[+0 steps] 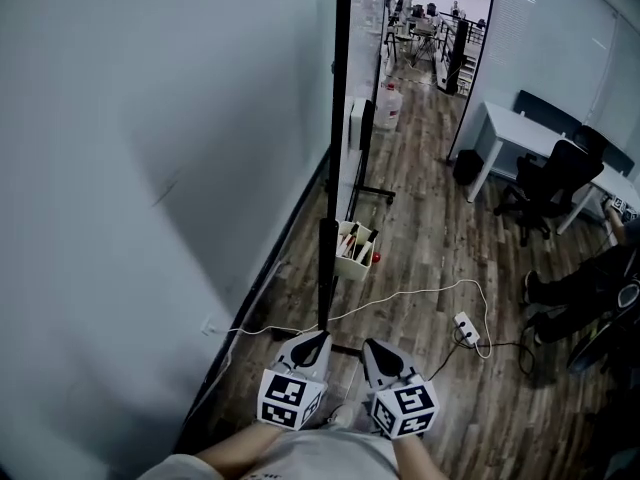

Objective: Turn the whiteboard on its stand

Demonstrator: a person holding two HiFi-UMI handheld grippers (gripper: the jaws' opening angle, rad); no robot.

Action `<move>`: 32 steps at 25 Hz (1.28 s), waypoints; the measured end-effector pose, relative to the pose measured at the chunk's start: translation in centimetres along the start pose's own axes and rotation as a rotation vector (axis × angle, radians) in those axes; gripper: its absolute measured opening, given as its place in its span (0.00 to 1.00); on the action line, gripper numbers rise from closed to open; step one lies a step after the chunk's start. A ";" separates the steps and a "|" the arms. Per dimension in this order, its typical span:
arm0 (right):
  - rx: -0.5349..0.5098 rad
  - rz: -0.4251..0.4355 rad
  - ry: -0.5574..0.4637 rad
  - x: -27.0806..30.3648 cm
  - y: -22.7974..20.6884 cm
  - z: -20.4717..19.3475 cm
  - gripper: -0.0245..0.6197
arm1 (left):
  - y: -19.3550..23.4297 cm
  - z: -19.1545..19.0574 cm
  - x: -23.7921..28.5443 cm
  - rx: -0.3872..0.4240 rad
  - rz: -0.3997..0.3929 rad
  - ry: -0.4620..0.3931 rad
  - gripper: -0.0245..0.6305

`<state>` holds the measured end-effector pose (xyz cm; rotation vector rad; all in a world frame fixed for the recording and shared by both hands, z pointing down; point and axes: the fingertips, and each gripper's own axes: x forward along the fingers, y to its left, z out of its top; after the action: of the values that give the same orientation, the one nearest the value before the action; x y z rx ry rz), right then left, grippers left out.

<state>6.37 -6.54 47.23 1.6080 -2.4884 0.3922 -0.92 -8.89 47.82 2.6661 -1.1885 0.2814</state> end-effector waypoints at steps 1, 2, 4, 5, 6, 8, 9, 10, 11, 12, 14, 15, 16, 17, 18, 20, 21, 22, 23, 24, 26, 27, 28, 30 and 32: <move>-0.001 0.008 0.000 0.3 -0.6 0.1 0.05 | 0.0 0.2 0.7 -0.002 0.005 -0.002 0.05; -0.001 0.013 0.000 0.5 -1.3 0.2 0.05 | -0.1 0.4 1.3 -0.005 0.009 -0.007 0.05; -0.001 0.020 0.002 0.7 -2.6 0.3 0.05 | -0.4 0.7 2.4 -0.009 0.017 -0.017 0.05; -0.001 0.024 0.004 0.8 -3.1 0.3 0.05 | -0.5 0.9 2.8 -0.011 0.024 -0.020 0.05; -0.002 0.027 0.006 0.9 -3.6 0.4 0.05 | -0.5 0.9 3.3 -0.012 0.033 -0.021 0.05; -0.003 0.030 0.005 1.0 -4.4 0.4 0.05 | -0.3 1.1 4.0 -0.013 0.051 -0.022 0.05; -0.002 0.031 0.003 1.1 -4.8 0.5 0.05 | -0.2 1.2 4.3 -0.013 0.058 -0.021 0.05; 0.001 0.031 0.003 1.2 -5.1 0.5 0.05 | -0.1 1.2 4.5 -0.012 0.064 -0.020 0.05; 0.005 0.032 0.004 1.3 -5.3 0.4 0.05 | 0.0 1.3 4.8 -0.012 0.067 -0.017 0.05; 0.008 0.034 0.005 1.4 -5.5 0.4 0.05 | 0.1 1.3 5.0 -0.012 0.069 -0.013 0.05; 0.013 0.034 0.008 1.4 -5.7 0.3 0.05 | 0.2 1.3 5.3 -0.013 0.074 -0.006 0.05; 0.014 0.030 0.007 1.5 -5.9 0.4 0.05 | 0.3 1.3 5.4 -0.013 0.077 -0.005 0.05; 0.016 0.026 0.006 1.5 -6.0 0.4 0.05 | 0.5 1.5 5.5 -0.012 0.081 -0.005 0.05; 0.019 0.023 0.005 1.6 -6.1 0.5 0.05 | 0.8 1.6 5.6 -0.011 0.084 -0.005 0.05; 0.024 0.020 0.004 1.7 -6.2 0.5 0.05 | 1.1 1.7 5.6 -0.010 0.085 -0.005 0.05; 0.032 0.016 0.004 1.9 -6.2 0.6 0.05 | 1.6 2.0 5.9 -0.004 0.083 -0.003 0.05; 0.035 0.012 0.003 2.1 -6.2 0.7 0.05 | 1.8 2.2 6.1 0.001 0.081 -0.001 0.05; 0.038 0.008 0.001 2.2 -6.2 0.8 0.05 | 2.1 2.3 6.2 0.006 0.081 0.003 0.05; 0.040 0.004 -0.002 2.3 -6.2 1.0 0.05 | 2.4 2.4 6.4 0.012 0.081 0.007 0.05; 0.042 0.002 -0.003 2.5 -6.2 1.1 0.05 | 2.7 2.5 6.5 0.016 0.082 0.010 0.05; 0.049 -0.005 -0.004 2.9 -6.3 1.5 0.05 | 3.2 2.8 6.8 0.023 0.084 0.016 0.05; 0.052 -0.009 -0.005 3.0 -6.3 1.6 0.05 | 3.5 2.9 6.9 0.026 0.085 0.018 0.05; 0.054 -0.013 -0.006 3.2 -6.3 1.8 0.05 | 3.7 3.0 7.0 0.028 0.086 0.020 0.05; 0.049 -0.016 -0.007 3.8 -6.3 2.2 0.05 | 4.3 3.1 7.5 0.031 0.084 0.025 0.06; 0.041 -0.012 -0.004 4.5 -6.4 2.4 0.05 | 4.8 3.0 8.0 0.029 0.081 0.032 0.06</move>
<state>10.36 -13.64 47.00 1.6396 -2.4883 0.4415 1.04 -18.51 47.50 2.6312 -1.2940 0.3550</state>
